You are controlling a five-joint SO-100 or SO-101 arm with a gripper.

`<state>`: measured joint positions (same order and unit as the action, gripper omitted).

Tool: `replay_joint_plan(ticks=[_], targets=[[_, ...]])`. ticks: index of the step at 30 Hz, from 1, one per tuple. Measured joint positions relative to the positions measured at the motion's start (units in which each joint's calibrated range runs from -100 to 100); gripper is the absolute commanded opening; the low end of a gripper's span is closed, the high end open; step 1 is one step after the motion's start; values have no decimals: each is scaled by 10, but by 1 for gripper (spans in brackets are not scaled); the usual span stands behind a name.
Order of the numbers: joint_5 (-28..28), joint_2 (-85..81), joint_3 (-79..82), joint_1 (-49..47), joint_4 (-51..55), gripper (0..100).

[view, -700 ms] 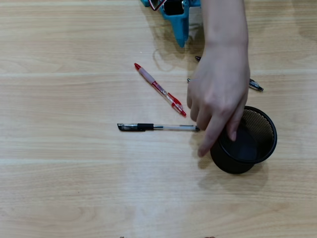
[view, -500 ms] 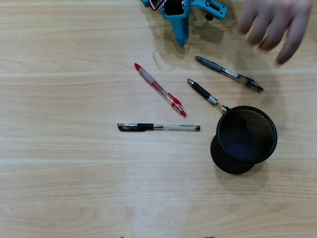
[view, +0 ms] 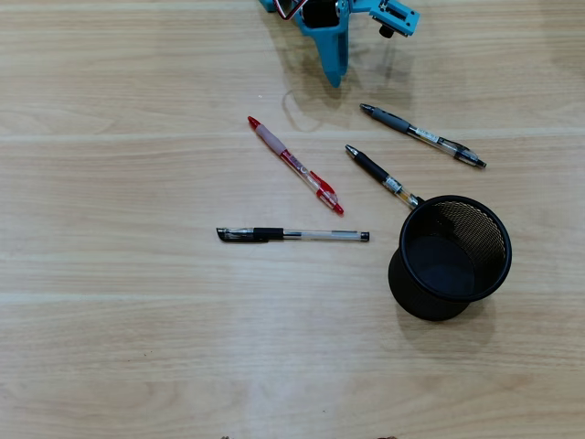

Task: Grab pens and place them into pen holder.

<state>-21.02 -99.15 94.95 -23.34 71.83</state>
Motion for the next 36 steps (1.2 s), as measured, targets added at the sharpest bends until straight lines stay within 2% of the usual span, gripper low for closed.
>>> replay_joint_plan(ticks=[27, 36], targets=[[0, 0, 0, 1, 0, 13], [17, 0, 0, 40, 0, 13]])
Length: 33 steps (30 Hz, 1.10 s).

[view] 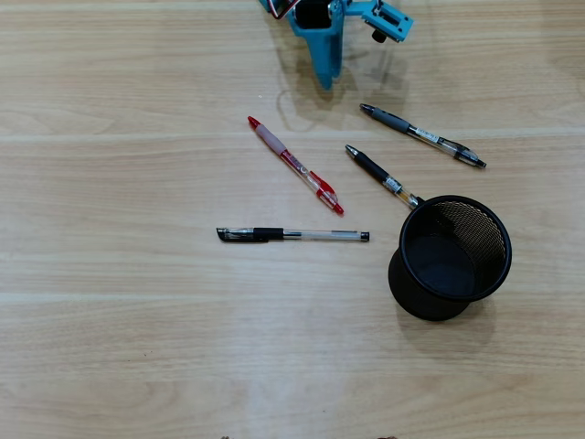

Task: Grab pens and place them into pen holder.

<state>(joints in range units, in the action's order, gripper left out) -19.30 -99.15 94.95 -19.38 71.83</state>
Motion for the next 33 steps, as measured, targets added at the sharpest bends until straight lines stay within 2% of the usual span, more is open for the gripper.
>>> replay_joint_plan(ticks=[5, 11, 20, 26, 27, 28, 30, 33], targets=[[31, 0, -1, 28, 0, 13], [35, 0, -1, 73, 0, 13], [38, 22, -18, 78, -7, 14], [41, 243, -179, 78, -54, 14], [41, 295, -218, 76, -59, 17], [41, 394, -296, 61, -61, 20], [41, 488, -361, 47, -56, 22], [44, 655, -474, -46, -8, 23]])
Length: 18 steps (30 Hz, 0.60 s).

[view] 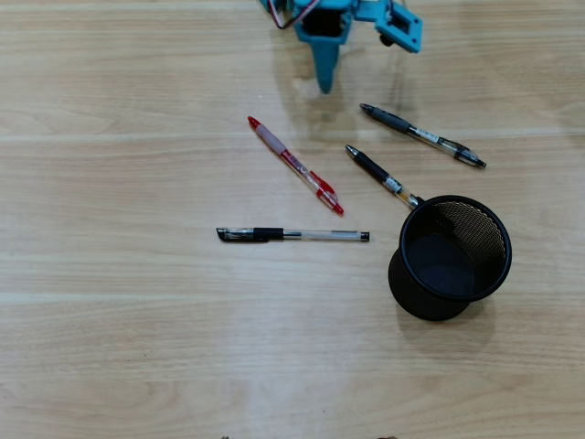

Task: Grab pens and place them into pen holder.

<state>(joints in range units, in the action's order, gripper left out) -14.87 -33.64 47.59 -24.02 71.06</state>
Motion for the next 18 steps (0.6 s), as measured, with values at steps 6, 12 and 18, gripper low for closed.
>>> replay_joint_plan(ticks=[6, 12, 18], targets=[[13, 240, -141, -181, 4, 23], [-13, 306, -248, -191, 3, 23], [-65, 359, -282, -131, 1, 23]])
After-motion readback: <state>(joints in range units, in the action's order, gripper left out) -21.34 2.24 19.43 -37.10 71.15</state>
